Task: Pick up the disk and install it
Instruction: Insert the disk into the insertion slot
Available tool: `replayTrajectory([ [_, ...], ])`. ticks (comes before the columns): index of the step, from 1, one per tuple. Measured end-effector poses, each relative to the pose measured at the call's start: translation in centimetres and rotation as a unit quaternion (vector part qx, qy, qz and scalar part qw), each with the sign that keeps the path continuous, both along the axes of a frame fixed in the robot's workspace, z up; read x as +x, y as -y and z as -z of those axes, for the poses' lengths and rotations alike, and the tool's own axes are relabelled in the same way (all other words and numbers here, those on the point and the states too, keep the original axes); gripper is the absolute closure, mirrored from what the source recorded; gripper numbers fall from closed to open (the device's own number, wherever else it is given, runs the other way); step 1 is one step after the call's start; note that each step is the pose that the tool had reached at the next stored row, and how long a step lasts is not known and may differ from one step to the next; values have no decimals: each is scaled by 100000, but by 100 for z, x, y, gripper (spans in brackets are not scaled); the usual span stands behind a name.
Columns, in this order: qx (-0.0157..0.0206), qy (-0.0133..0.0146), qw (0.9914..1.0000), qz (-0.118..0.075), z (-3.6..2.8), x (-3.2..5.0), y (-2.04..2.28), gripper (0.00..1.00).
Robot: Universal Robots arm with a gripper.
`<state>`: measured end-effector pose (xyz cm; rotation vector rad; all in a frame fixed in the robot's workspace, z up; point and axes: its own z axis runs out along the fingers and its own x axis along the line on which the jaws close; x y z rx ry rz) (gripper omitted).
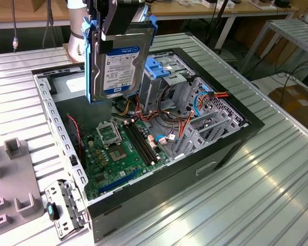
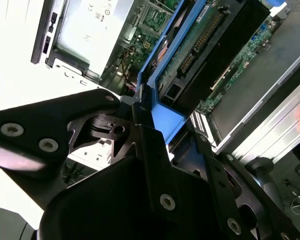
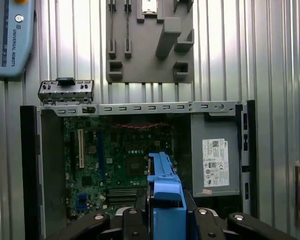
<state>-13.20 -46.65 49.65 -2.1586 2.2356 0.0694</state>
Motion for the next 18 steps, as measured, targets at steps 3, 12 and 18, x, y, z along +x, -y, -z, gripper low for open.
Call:
replayTrajectory([
  [3, -1, 0, 100000, 2, 0, 14, 12, 63],
  [12, 0, -1, 100000, -1, 3, 17, 121, 63],
  [18, 3, 1, 100000, 1, 5, 38, 160, 63],
])
